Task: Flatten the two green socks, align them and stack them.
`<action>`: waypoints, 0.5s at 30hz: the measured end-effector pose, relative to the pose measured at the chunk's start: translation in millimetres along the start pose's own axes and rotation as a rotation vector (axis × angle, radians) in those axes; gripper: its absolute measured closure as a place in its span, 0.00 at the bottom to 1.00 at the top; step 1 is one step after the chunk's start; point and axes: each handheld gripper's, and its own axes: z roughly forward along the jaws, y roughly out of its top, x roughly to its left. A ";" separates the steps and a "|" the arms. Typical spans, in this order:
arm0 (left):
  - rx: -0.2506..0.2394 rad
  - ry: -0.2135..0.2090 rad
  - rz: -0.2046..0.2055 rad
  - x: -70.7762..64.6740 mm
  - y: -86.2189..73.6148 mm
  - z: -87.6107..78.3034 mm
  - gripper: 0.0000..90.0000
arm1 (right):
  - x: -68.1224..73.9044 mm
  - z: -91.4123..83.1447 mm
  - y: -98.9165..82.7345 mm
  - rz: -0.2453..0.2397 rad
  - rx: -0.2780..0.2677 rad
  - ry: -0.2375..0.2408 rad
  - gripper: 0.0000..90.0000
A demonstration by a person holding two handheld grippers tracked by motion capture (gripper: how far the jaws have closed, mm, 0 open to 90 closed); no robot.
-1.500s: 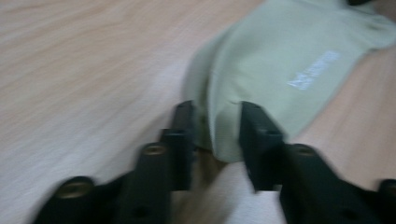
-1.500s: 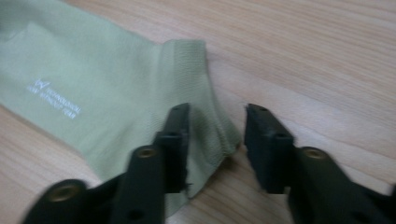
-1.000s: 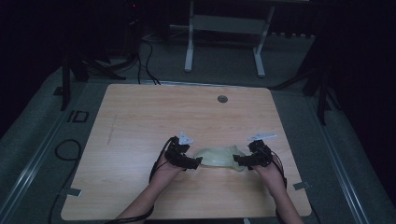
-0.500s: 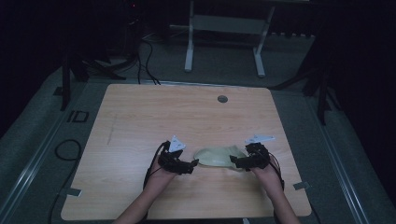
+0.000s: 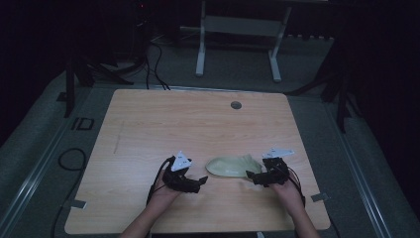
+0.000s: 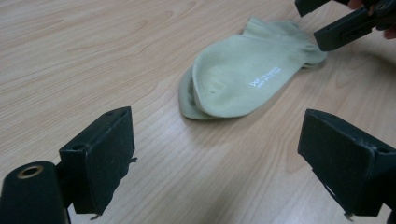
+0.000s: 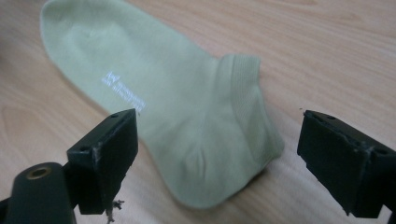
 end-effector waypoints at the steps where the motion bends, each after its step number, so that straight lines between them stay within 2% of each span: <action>1: 0.002 0.002 -0.002 0.3 -1.4 -1.8 0.12 | 0.1 -1.1 -2.1 -0.005 -0.006 0.003 0.14; 6: 0.015 -0.007 -0.022 1.5 -9.3 -10.8 0.12 | 1.5 -6.0 -11.6 -0.034 -0.015 -0.001 0.14; 7: 0.021 0.001 -0.024 1.1 -10.6 -12.6 0.12 | 1.4 -6.9 -13.2 -0.035 -0.018 -0.004 0.14; 12: 0.026 0.023 0.004 -3.4 -18.0 -22.9 0.12 | 4.6 -9.4 -21.1 -0.045 -0.025 0.021 0.14; 15: 0.019 0.018 -0.015 -5.1 -24.8 -29.3 0.12 | 10.0 -12.1 -25.4 -0.066 -0.044 0.022 0.14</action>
